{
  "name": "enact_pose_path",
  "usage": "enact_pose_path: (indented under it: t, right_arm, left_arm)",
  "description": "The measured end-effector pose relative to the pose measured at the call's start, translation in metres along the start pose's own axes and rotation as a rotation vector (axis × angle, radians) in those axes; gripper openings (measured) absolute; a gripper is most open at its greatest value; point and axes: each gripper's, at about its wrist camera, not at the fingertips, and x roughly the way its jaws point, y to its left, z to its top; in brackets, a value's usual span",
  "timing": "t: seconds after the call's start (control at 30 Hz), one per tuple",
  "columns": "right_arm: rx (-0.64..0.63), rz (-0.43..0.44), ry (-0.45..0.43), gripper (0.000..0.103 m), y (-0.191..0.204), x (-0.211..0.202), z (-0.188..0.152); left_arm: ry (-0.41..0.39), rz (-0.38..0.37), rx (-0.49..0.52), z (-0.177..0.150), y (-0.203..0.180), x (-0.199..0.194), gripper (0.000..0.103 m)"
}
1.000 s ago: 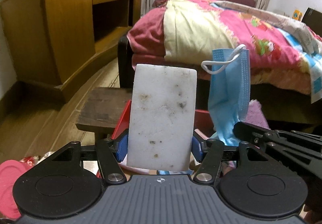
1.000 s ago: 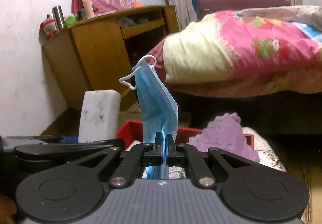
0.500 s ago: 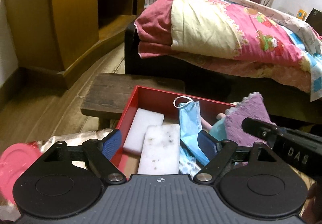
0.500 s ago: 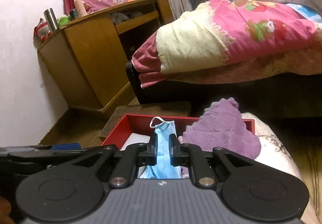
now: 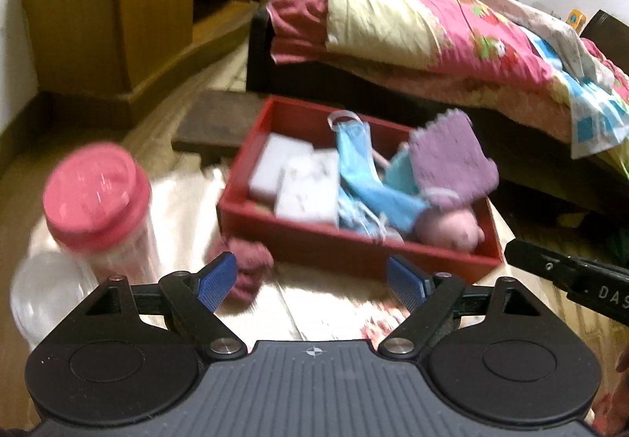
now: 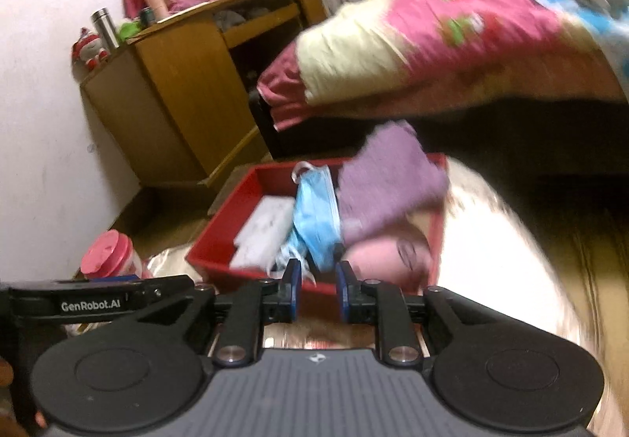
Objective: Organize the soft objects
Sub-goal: 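Grasp the striped knit item with the left tool while the right tool grasps the pale blue towel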
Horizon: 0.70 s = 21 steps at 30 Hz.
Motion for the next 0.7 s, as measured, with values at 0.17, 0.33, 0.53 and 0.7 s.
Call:
enact_pose_path:
  t: [0.17,0.33,0.53,0.7]
  right_arm:
    - [0.035,-0.032,0.041,0.000,-0.012,-0.017,-0.026]
    - [0.083,-0.075,0.099,0.000,-0.024,-0.029,-0.050]
    - [0.125,-0.130,0.085,0.003,-0.042,-0.039,-0.053]
    - [0.111,-0.127,0.113,0.005,-0.045,-0.035,-0.054]
  left_arm:
    - [0.024,-0.034,0.048,-0.018,-0.014,-0.004,0.082]
    - [0.084,-0.110,0.063,-0.033,-0.029,0.000,0.082]
    - [0.204,-0.215,0.128,-0.065,-0.058,0.013,0.082]
    - [0.281,-0.213,0.216,-0.099,-0.078,0.029,0.079]
